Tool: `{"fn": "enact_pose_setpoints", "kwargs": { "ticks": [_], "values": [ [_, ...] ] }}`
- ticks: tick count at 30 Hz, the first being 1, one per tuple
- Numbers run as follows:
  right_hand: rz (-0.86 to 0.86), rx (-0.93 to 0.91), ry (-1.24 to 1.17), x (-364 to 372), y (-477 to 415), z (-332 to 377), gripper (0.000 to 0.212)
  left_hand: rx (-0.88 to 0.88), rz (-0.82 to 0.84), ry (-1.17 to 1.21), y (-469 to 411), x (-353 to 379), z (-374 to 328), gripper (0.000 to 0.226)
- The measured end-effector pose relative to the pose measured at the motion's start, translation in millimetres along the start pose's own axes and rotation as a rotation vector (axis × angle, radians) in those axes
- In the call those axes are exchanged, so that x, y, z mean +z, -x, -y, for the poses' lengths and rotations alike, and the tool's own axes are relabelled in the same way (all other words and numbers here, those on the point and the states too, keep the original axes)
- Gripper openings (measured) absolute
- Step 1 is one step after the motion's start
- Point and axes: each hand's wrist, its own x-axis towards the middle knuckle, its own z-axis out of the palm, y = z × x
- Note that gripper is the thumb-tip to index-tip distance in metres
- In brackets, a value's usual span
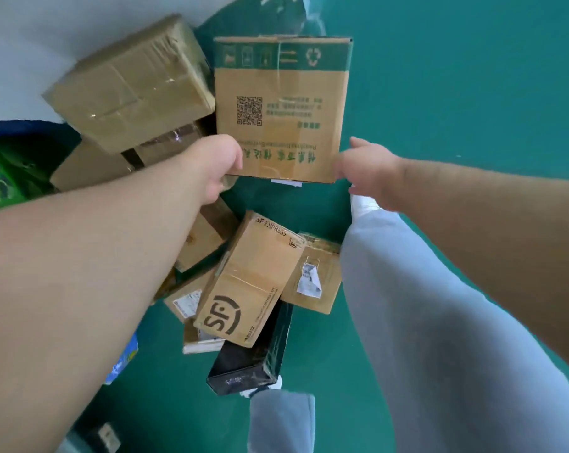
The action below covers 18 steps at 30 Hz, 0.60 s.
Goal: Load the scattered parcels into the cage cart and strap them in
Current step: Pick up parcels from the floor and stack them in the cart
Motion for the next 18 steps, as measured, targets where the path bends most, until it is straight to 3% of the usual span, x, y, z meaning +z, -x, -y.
{"fn": "enact_pose_setpoints", "kwargs": {
  "ticks": [4, 8, 10, 12, 15, 18],
  "values": [
    [-0.073, -0.012, -0.171, -2, 18, -21, 0.042, 0.076, 0.031, 0.107, 23, 8, 19, 0.065],
    [-0.21, -0.152, -0.321, -17, 124, -48, 0.023, 0.349, 0.147, 0.303, 146, 9, 36, 0.057],
    [-0.249, -0.318, -0.409, -19, 207, -53, 0.017, 0.494, 0.186, 0.422, 214, -8, 54, 0.059],
    [-0.284, -0.495, -0.574, -25, 283, -57, 0.025, 0.624, 0.179, 0.585, 273, -37, 79, 0.05],
    [-0.091, -0.533, -0.834, -4, 384, -61, 0.058, 0.618, 0.162, 0.65, 348, -68, 135, 0.036],
    [-0.149, -0.542, -0.52, 63, 471, -86, 0.066, 0.717, 0.306, 0.439, 415, -74, 214, 0.037]
  ]
}}
